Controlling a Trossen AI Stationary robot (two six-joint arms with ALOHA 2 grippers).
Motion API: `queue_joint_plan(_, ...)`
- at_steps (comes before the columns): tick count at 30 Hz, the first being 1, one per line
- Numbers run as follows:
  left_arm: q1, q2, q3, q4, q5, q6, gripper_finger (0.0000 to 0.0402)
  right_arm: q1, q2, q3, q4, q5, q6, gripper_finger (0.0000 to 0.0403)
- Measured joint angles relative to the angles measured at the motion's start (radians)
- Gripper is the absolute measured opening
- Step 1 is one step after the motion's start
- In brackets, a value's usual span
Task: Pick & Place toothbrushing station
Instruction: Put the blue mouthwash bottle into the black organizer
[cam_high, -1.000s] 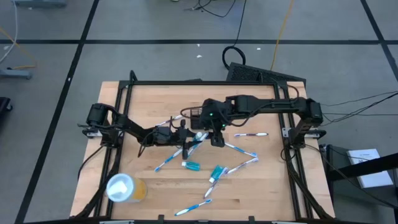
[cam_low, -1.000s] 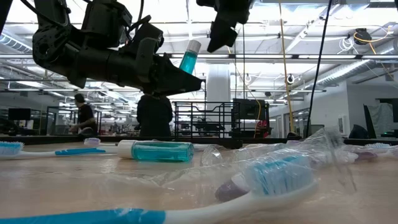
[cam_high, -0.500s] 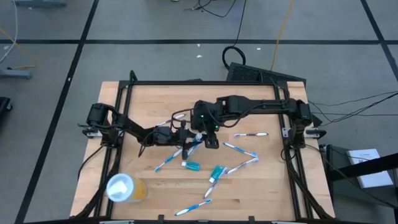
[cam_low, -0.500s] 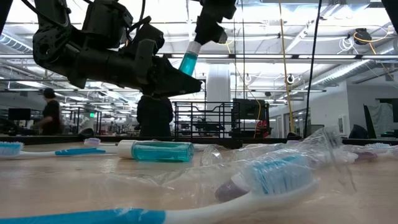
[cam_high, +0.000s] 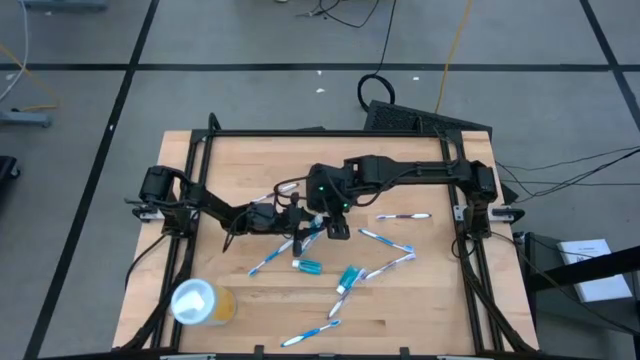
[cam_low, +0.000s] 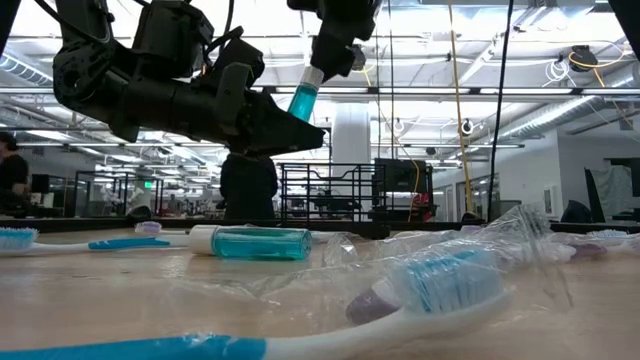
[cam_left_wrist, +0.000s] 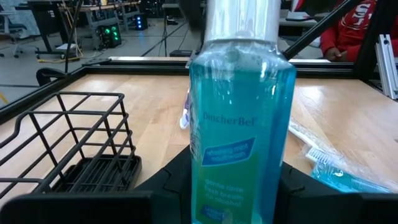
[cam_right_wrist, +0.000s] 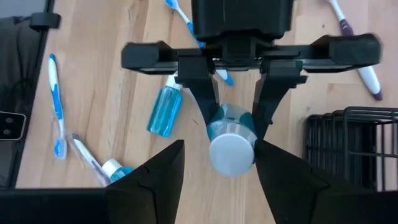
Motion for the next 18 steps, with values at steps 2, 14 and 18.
queue_joint_plan(2,0.000,0.000,0.000,0.000,0.000,0.000,0.0116,0.000,-0.002,0.001,0.003,0.000,0.000,0.0185)
queue_joint_plan(14,-0.001,0.000,0.000,0.002,0.002,-0.001,0.0116,0.000,0.001,0.000,0.003,0.004,-0.011,0.0130)
queue_joint_plan(18,-0.001,0.000,0.000,0.001,0.002,-0.004,0.0116,0.000,0.001,0.000,0.004,0.005,-0.018,0.0110)
